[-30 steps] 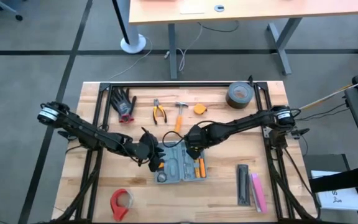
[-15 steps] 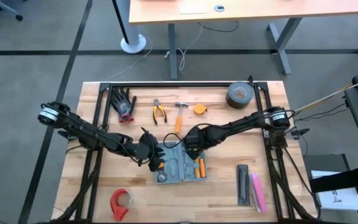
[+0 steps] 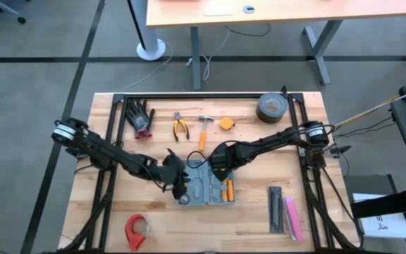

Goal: Prefit tool cases
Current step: Remove the nut driver from the gray tool box

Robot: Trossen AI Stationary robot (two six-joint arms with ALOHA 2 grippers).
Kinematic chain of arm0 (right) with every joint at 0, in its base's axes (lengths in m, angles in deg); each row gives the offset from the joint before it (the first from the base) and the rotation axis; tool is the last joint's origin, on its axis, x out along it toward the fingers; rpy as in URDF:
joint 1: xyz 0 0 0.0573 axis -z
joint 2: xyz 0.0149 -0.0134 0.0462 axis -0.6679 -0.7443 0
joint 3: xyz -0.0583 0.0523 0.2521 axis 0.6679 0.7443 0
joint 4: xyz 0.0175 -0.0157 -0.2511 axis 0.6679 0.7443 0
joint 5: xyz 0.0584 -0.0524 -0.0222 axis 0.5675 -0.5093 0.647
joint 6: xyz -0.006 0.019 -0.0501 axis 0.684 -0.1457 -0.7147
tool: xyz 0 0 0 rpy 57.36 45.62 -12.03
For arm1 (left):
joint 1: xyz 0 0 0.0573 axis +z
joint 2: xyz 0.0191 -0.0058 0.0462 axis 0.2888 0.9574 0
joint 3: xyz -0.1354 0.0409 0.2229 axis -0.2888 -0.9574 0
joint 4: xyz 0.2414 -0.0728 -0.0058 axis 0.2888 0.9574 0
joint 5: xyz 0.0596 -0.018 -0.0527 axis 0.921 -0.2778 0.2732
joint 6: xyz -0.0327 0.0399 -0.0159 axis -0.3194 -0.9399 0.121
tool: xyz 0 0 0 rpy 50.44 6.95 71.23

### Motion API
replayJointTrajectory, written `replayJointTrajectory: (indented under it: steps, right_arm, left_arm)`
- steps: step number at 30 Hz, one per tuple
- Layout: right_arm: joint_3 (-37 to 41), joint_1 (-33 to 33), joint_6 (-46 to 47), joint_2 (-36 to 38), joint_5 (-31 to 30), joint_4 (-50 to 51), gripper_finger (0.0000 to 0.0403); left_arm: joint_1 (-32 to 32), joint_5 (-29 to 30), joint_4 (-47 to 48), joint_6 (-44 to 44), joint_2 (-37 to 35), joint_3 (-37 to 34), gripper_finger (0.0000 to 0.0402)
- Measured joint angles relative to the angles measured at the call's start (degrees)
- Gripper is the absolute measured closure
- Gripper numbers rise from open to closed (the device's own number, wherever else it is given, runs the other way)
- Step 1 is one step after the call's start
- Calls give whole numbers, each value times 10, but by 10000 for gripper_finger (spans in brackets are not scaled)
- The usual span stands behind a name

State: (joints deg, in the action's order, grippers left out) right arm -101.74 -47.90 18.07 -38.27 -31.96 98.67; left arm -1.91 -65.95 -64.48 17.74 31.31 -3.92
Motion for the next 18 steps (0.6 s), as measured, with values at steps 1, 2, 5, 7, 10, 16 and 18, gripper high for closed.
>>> replayJointTrajectory:
  steps: [1,2,5,7,10,16,18]
  right_arm:
    - [-1,0,-2,0,0,1,249]
    - [-3,0,-5,0,0,3,250]
    - [-5,0,-15,0,0,7,249]
    - [-5,0,-26,0,0,8,246]
    - [-5,-1,-32,0,0,9,244]
    - [-5,-1,-35,0,0,8,246]
    - [-5,-1,-35,0,0,8,248]
  left_arm:
    - [0,0,4,-10,15,14,291]
    - [0,0,7,-17,30,29,291]
    - [1,3,66,-21,66,71,291]
    - [3,6,120,-20,87,97,290]
    - [3,17,186,-15,104,131,288]
    - [3,21,239,-16,118,163,294]
    - [3,21,240,-16,117,162,294]
